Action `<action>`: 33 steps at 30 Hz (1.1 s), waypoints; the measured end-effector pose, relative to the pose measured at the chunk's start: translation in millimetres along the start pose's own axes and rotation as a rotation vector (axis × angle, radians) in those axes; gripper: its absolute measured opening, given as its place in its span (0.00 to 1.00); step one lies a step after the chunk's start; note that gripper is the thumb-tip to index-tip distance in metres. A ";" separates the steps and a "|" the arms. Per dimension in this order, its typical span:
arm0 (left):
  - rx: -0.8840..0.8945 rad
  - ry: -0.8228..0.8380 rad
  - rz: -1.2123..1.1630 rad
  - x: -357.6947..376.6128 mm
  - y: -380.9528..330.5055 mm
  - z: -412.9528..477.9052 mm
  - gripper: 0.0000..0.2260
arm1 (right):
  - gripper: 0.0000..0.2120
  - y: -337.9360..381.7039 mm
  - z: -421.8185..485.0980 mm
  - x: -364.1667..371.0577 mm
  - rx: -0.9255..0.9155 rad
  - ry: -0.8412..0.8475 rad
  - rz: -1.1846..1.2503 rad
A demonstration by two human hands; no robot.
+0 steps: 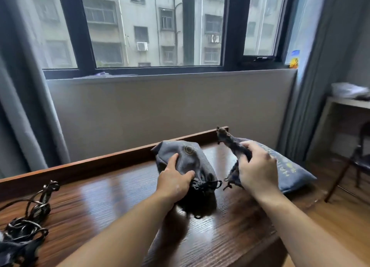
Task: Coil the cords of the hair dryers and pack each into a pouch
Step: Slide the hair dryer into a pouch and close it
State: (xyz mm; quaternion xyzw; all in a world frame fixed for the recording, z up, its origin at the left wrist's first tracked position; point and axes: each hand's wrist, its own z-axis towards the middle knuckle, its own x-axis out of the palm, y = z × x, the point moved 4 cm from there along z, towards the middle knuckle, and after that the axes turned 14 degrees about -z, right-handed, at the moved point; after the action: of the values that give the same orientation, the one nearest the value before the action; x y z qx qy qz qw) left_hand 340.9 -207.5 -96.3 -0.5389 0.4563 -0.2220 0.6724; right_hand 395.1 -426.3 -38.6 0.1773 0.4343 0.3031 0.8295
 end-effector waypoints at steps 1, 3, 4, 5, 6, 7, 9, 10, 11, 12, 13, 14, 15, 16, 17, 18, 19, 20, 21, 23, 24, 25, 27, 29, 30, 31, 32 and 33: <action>0.004 0.019 -0.026 11.9 -5.3 4.7 0.36 | 0.05 15.0 -0.2 -8.1 -0.093 -0.066 0.036; 0.006 0.071 -0.105 36.0 -15.4 14.5 0.37 | 0.06 41.3 -1.6 -17.8 -0.245 -0.132 0.107; -0.002 0.103 -0.155 50.7 -17.1 23.5 0.38 | 0.07 49.1 0.1 -18.8 -0.287 -0.128 0.146; 0.004 0.151 -0.193 65.8 -15.7 33.3 0.38 | 0.07 54.8 3.2 -18.4 -0.312 -0.112 0.175; 0.017 0.190 -0.206 80.2 -12.7 43.3 0.38 | 0.07 59.0 7.0 -17.3 -0.327 -0.096 0.191; 0.041 0.219 -0.245 91.4 -10.3 52.3 0.36 | 0.07 61.0 11.3 -14.9 -0.335 -0.091 0.192; 0.047 0.270 -0.321 100.3 -19.0 45.4 0.24 | 0.07 61.4 18.7 -8.9 -0.339 -0.100 0.183; 0.091 0.326 -0.279 103.7 -23.7 41.5 0.17 | 0.06 60.4 21.0 -5.5 -0.333 -0.100 0.183; 0.125 0.368 -0.268 106.0 -26.3 39.7 0.14 | 0.05 58.6 22.6 -1.8 -0.326 -0.087 0.190; 0.091 0.434 -0.343 105.1 -32.3 33.9 0.10 | 0.05 55.8 23.4 1.9 -0.317 -0.061 0.199; -0.017 0.463 -0.535 99.8 -36.5 30.1 0.06 | 0.04 51.8 23.3 5.5 -0.312 -0.031 0.199; -0.070 0.475 -0.635 89.3 -37.5 29.9 0.11 | 0.04 47.8 22.4 8.8 -0.313 -0.001 0.192; -0.087 0.468 -0.641 77.1 -34.3 30.4 0.16 | 0.04 43.8 21.2 12.0 -0.314 0.031 0.180; -0.137 0.441 -0.675 61.0 -30.9 28.2 0.17 | 0.04 40.7 19.4 15.4 -0.315 0.069 0.172; -0.167 0.391 -0.711 43.3 -24.7 27.4 0.15 | 0.04 39.8 16.3 17.5 -0.322 0.103 0.163; -0.185 0.331 -0.761 23.1 -19.5 24.2 0.13 | 0.04 42.4 11.8 18.1 -0.343 0.116 0.157; -0.209 0.306 -0.847 4.2 -16.2 18.3 0.13 | 0.06 49.2 5.4 16.6 -0.378 0.108 0.157; -0.213 0.327 -0.946 -13.7 -17.6 8.5 0.18 | 0.07 60.1 -2.5 14.0 -0.420 0.092 0.167; -0.186 0.392 -1.028 -31.9 -25.5 -6.8 0.23 | 0.07 75.0 -12.1 10.9 -0.463 0.078 0.182; -0.082 0.554 -1.087 -62.6 -41.1 -42.6 0.32 | 0.07 109.9 -35.8 4.6 -0.542 0.068 0.225; -0.051 0.574 -1.080 -76.3 -43.9 -59.1 0.35 | 0.06 127.5 -48.1 2.8 -0.573 0.078 0.255; -0.034 0.544 -1.072 -88.2 -43.1 -73.2 0.37 | 0.06 143.8 -59.8 2.6 -0.595 0.102 0.284; 0.015 0.379 -1.022 -113.0 -34.2 -96.4 0.30 | 0.05 170.8 -81.6 9.8 -0.629 0.170 0.328; 0.002 0.162 -0.963 -139.5 -15.8 -113.9 0.16 | 0.06 189.0 -102.5 25.8 -0.669 0.291 0.322; -0.022 0.067 -0.945 -153.7 -4.9 -122.5 0.12 | 0.07 195.5 -113.9 35.6 -0.702 0.362 0.292; -0.057 -0.016 -0.936 -167.5 6.6 -131.2 0.10 | 0.09 200.3 -126.2 45.5 -0.741 0.429 0.244; -0.092 -0.083 -0.930 -180.8 17.9 -139.1 0.07 | 0.10 204.0 -138.9 54.1 -0.782 0.486 0.191; -0.128 -0.151 -0.907 -194.0 29.5 -146.2 0.05 | 0.12 206.3 -151.4 62.2 -0.818 0.536 0.137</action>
State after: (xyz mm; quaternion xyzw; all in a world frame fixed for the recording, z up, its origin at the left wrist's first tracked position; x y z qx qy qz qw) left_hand 116.4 -121.1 -51.4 -0.7392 0.1370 -0.4252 0.5040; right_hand 225.0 -225.3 -46.5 -0.2189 0.4653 0.5375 0.6683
